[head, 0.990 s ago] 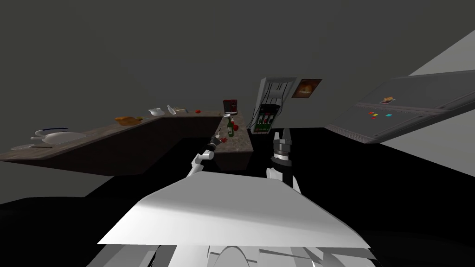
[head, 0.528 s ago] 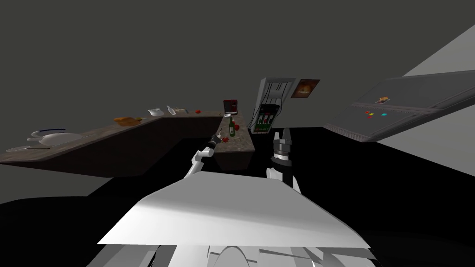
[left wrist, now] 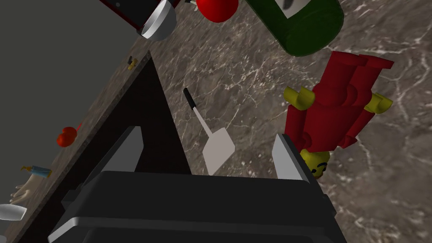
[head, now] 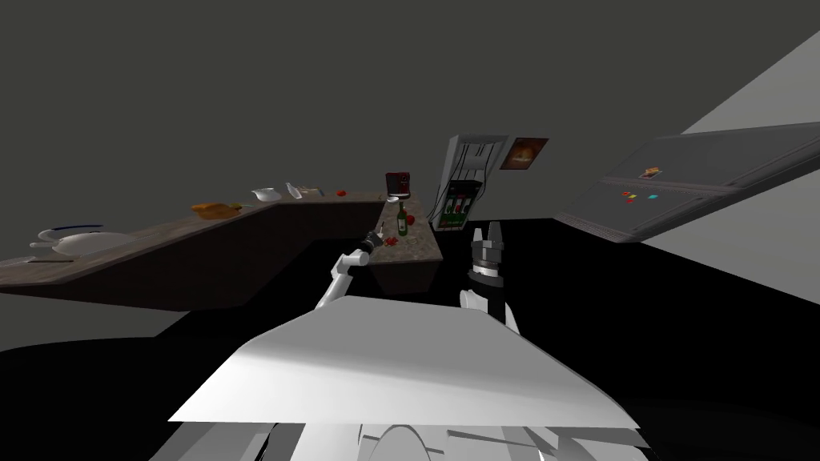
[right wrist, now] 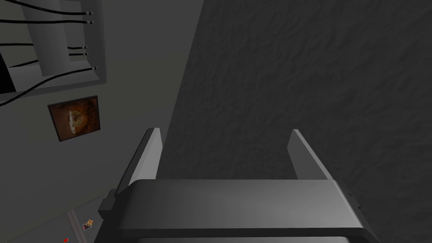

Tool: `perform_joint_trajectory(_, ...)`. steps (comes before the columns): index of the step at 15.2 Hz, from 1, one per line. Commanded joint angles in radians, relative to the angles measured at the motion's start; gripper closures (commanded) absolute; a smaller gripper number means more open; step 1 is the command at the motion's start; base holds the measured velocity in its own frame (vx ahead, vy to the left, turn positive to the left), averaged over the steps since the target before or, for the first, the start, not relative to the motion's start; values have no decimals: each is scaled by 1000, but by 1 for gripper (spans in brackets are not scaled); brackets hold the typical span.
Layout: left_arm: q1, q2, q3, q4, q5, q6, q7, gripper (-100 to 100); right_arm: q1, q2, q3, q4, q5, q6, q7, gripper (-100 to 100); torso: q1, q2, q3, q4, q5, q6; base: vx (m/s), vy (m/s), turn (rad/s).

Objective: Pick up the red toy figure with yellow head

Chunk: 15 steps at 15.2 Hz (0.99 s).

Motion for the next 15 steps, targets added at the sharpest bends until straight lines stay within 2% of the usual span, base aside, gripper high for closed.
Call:
perform_joint_trajectory(1, -8, 0, 3, -4, 4, 41, 5, -100, 0, 0, 0, 0, 0, 0, 0, 0, 0, 0, 0, 0, 0, 0, -6, 51, -32)
perform_joint_trajectory(6, -38, -4, 10, -14, 22, 145, 18, -100, 0, 0, 0, 0, 0, 0, 0, 0, 0, 0, 0, 0, 0, 0, -7, 50, -37)
perform_joint_trajectory(7, -38, -4, 10, -14, 22, 150, 18, -100, 0, 0, 0, 0, 0, 0, 0, 0, 0, 0, 0, 0, 0, 0, -4, 48, -37)
perform_joint_trajectory(8, -46, -5, 12, -16, 28, 182, 21, -100, 0, 0, 0, 0, 0, 0, 0, 0, 0, 0, 0, 0, 0, 0, -3, 44, -44)
perform_joint_trajectory(9, -46, -5, 12, -16, 28, 185, 21, -100, 0, 0, 0, 0, 0, 0, 0, 0, -1, 0, 0, 0, 0, 0, -2, 40, -39)
perform_joint_trajectory(10, -53, -8, 13, -18, 34, 218, 23, -100, 0, 0, 0, 0, 0, 0, 0, 0, -1, 0, 0, 0, 0, 0, -1, 44, -38)
perform_joint_trajectory(13, -60, -10, 14, -19, 40, 250, 25, -100, 0, 0, 0, 0, 0, 0, 0, 0, -1, -1, 0, 0, 0, 0, 6, 42, -38)
perform_joint_trajectory(15, -70, -16, 15, -20, 53, 303, 27, -100, 0, 0, 0, 0, 0, 0, 0, 0, -1, -1, -1, 0, 0, 0, 9, 47, -53)
